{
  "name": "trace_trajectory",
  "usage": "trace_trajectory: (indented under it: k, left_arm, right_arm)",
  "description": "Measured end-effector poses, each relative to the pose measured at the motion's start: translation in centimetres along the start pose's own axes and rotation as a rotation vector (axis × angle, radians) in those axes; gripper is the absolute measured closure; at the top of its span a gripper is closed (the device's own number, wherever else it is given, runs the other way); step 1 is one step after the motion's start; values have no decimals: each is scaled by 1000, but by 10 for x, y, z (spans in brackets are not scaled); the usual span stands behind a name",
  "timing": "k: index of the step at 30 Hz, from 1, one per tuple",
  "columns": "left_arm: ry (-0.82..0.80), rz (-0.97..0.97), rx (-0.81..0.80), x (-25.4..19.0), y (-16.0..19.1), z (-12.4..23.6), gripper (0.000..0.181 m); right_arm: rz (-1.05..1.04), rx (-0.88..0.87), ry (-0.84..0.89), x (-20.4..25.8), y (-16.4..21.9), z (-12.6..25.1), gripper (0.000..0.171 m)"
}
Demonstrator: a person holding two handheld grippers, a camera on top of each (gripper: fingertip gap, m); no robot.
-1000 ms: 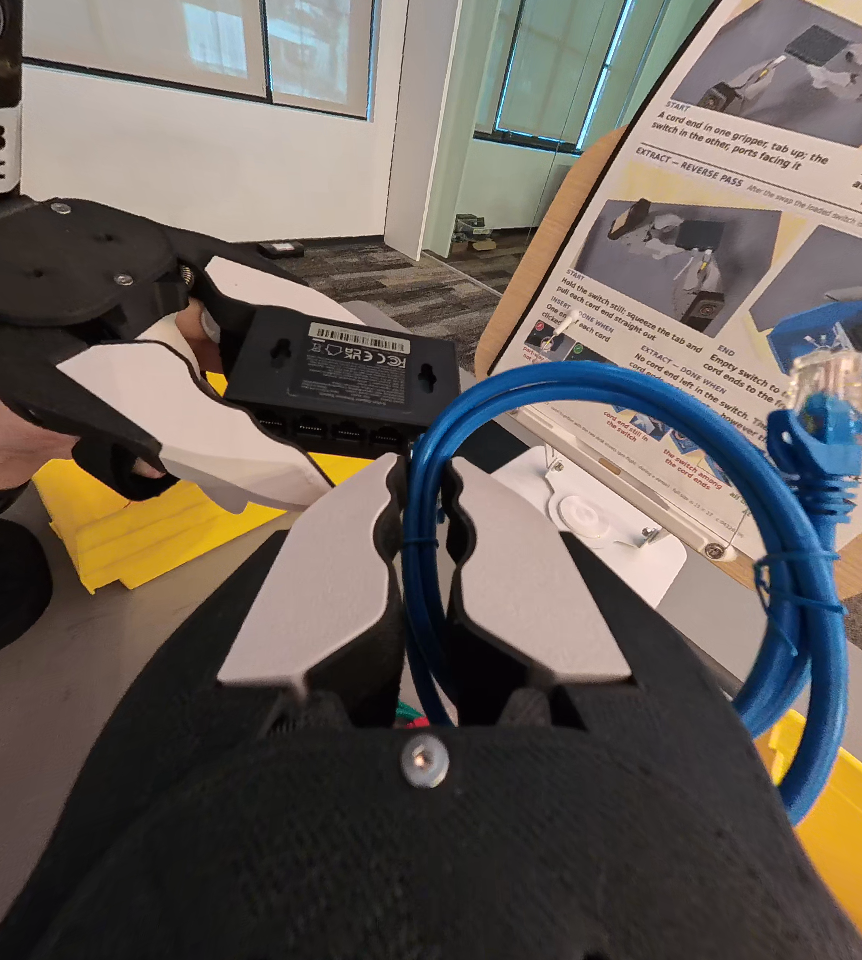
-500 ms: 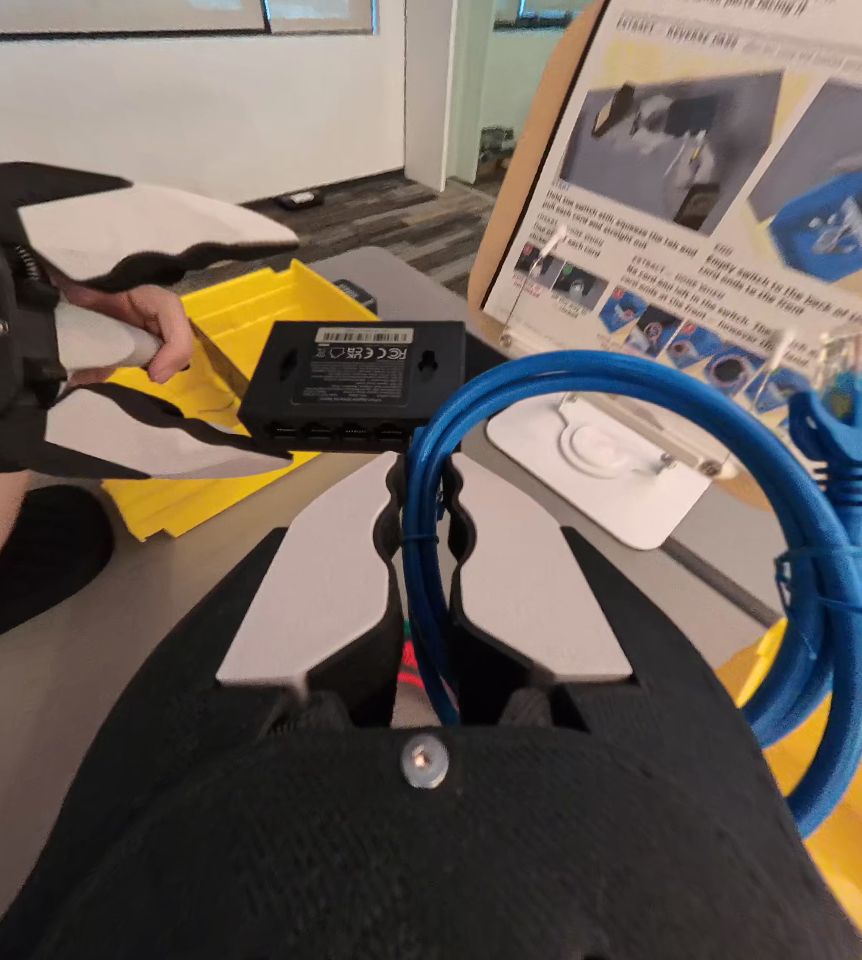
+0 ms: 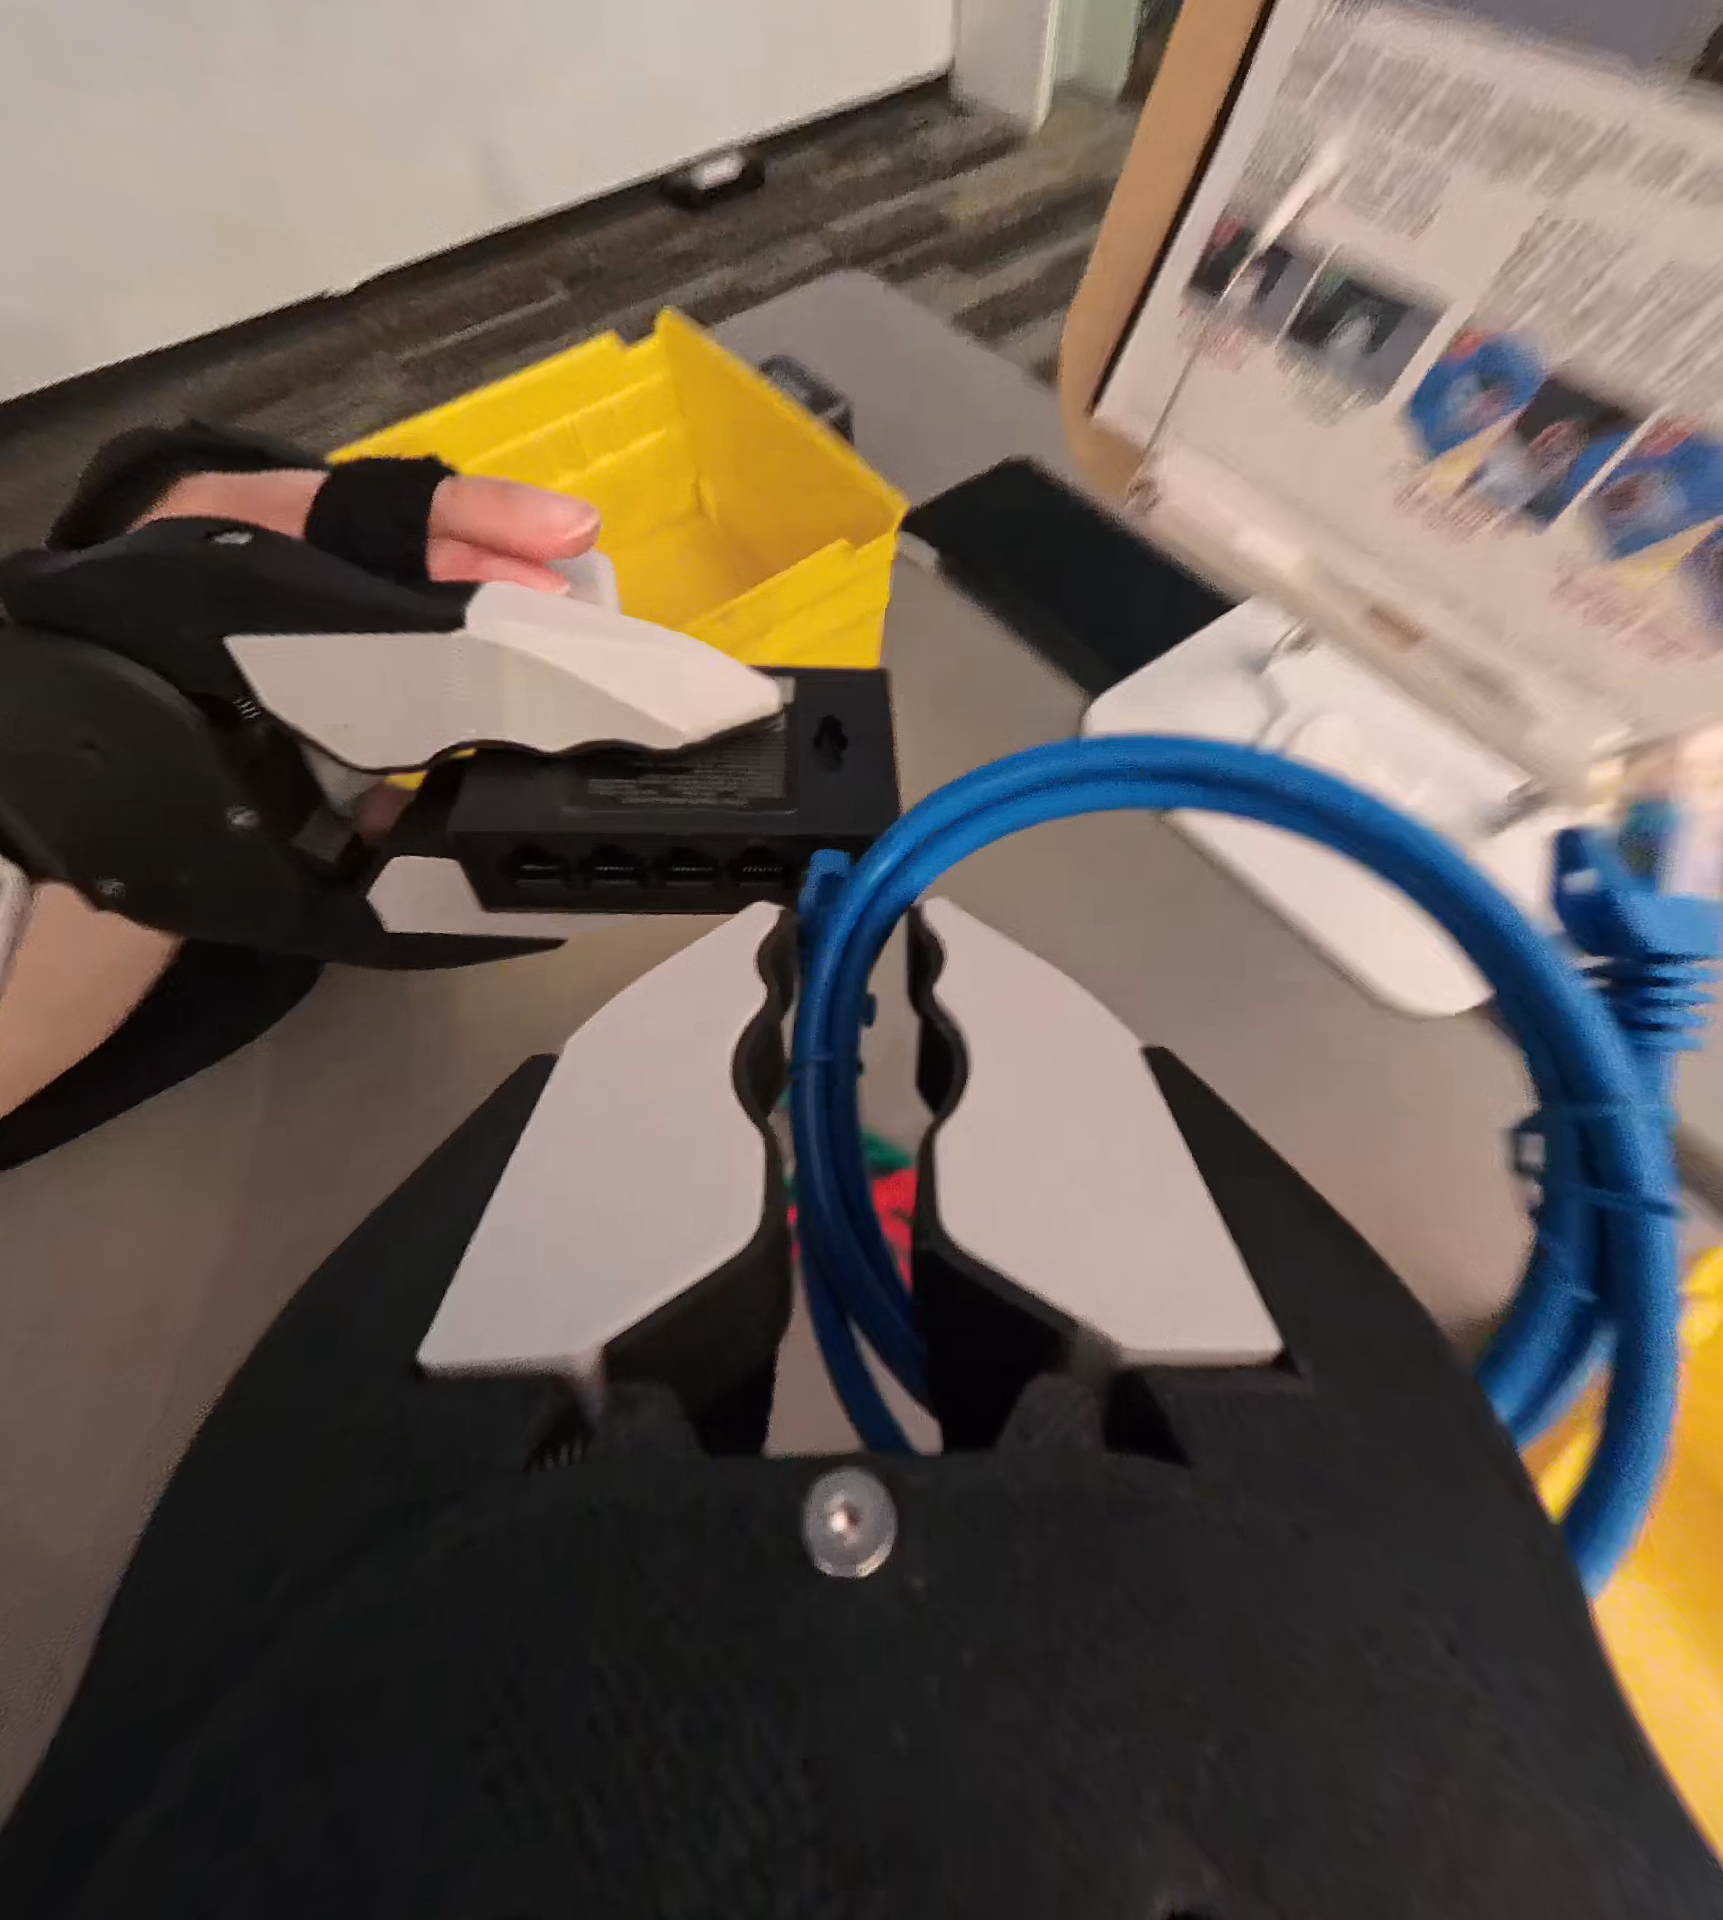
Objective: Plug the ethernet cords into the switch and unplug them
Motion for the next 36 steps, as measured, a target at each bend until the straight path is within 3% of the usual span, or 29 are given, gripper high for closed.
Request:
trace_trajectory:
  k: [3, 5, 8, 10, 14, 18, 25, 32, 36]
  left_arm:
    - [-34, 27, 84, 13, 22, 2, 151]
    - [-71, 41, 136, 26, 38, 8, 151]
    - [-129, 62, 220, 46, 64, 20, 152]
    - [-162, 90, 247, 58, 76, 28, 152]
    - [-213, 124, 266, 75, 85, 42, 152]
    - [-229, 151, 232, 81, 80, 48, 152]
    - [-219, 154, 197, 81, 69, 46, 152]
    - [-202, 142, 178, 76, 60, 42, 152]
    - [-193, 137, 180, 74, 59, 40, 152]
  right_arm:
    - [165, -274, 177, -4, -39, 27, 129]
    - [218, -400, 239, 5, -56, 53, 129]
    - [107, -478, 254, 12, -55, 70, 142]
    - [-33, -414, 246, 6, -29, 52, 143]
    - [-302, -105, 265, -9, 82, -19, 143]
    - [-469, -19, 252, -7, 145, -56, 146]
    - [-460, 118, 296, -7, 165, -73, 144]
    - [-511, 112, 268, -13, 159, -87, 143]
    - [-468, 144, 233, -12, 154, -97, 154]
Point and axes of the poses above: each gripper's, where its closed fingertips meet, z back along the fingers, y out of its underside, x = y × z across the jaws, the point moved 2 cm from there along z, back along the fingers, and after that the axes turned 2 degrees about -z, right-handed, at the moved point
